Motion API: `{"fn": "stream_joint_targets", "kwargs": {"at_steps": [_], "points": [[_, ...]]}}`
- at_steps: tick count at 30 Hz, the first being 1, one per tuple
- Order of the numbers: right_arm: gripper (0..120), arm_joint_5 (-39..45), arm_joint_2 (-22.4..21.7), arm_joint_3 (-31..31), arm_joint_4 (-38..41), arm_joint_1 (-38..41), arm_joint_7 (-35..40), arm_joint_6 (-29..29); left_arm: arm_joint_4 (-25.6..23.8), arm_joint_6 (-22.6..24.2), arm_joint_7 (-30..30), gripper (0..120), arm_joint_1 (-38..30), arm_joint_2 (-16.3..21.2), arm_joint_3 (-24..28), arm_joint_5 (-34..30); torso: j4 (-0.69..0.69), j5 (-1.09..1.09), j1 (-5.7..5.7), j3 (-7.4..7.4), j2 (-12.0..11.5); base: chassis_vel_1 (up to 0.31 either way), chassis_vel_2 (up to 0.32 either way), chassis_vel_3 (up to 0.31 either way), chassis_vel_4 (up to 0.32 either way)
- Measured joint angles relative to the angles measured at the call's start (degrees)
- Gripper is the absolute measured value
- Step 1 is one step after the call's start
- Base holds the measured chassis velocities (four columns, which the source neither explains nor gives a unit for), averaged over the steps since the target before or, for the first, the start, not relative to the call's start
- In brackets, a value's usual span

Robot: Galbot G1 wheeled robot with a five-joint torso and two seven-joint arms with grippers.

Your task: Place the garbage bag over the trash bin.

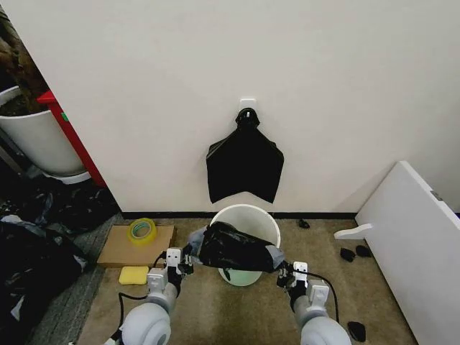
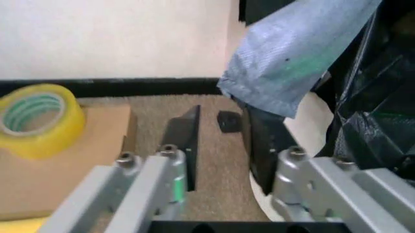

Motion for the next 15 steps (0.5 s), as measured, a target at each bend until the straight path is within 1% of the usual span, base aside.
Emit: {"fn": "stream_joint_targets", "kwargs": {"at_steps": [1,3,4,5,6,7,8,9,10,11,12,15], "points": [[33,0.0,0.0,0.0,0.0,0.0,0.0,0.0,0.0,0.0,0.0,32,0.0,0.0,0.0,0.0,0.00,0.00,0.00,0.00,0.0,0.000,0.000,0.000,0.000],[45,-0.3,-0.6,1.2,2.0,-2.8,-0.5,0.9,-1.5,-0.2,-0.1,45,1.6,0.9,-0.4,0.4,0.01,0.00,0.00,0.00,0.0,0.000,0.000,0.000,0.000],[48,-0.5,-0.7,1.6,2.6,-3.7,-0.7,1.1,-2.0,-0.5,-0.1,48,2.2,1.2,-0.6,0.5,0.01,0.00,0.00,0.00,0.0,0.000,0.000,0.000,0.000],[48,-0.5,-0.7,1.6,2.6,-3.7,-0.7,1.1,-2.0,-0.5,-0.1,48,2.2,1.2,-0.6,0.5,0.01,0.00,0.00,0.00,0.0,0.000,0.000,0.000,0.000],[53,-0.6,-1.0,2.3,3.5,-5.0,-1.0,1.5,-2.8,-0.8,-0.2,54,3.2,1.6,-0.8,0.5,0.01,-0.01,0.00,0.00,0.0,0.000,0.000,0.000,0.000],[59,-0.6,-1.2,2.9,4.2,-6.2,-1.4,1.9,-3.3,-1.1,-0.1,58,3.9,1.8,-1.0,0.5,0.01,-0.01,0.00,0.00,0.0,0.000,0.000,0.000,0.000],[61,-0.6,-1.4,3.4,4.6,-7.2,-1.7,2.2,-3.8,-1.5,0.0,63,4.9,2.0,-1.1,0.5,0.00,-0.01,0.00,0.00,0.0,0.000,0.000,0.000,0.000],[61,-0.6,-1.4,3.4,4.6,-7.2,-1.7,2.2,-3.8,-1.5,0.0,63,4.9,2.0,-1.1,0.5,0.00,-0.01,0.00,0.00,0.0,0.000,0.000,0.000,0.000],[66,-0.7,-1.5,3.9,5.0,-8.1,-2.1,2.7,-4.3,-1.8,0.1,66,6.0,2.1,-1.3,0.5,0.00,-0.01,0.00,0.00,0.0,0.000,0.000,0.000,0.000],[73,-1.1,-1.7,4.6,5.5,-9.3,-2.6,3.7,-5.0,-2.5,0.3,73,7.7,2.2,-1.4,0.5,0.02,-0.01,0.00,-0.01,0.0,0.000,0.000,0.000,0.000],[73,-1.1,-1.7,4.6,5.5,-9.3,-2.6,3.7,-5.0,-2.5,0.3,73,7.7,2.2,-1.4,0.5,0.02,-0.01,0.00,-0.01,0.0,0.000,0.000,0.000,0.000],[87,-1.5,-1.7,5.8,6.7,-11.1,-3.0,4.9,-6.0,-3.8,0.6,88,10.5,2.2,-1.9,0.4,0.01,0.00,0.00,0.00,0.0,0.000,0.000,0.000,0.000]]}}
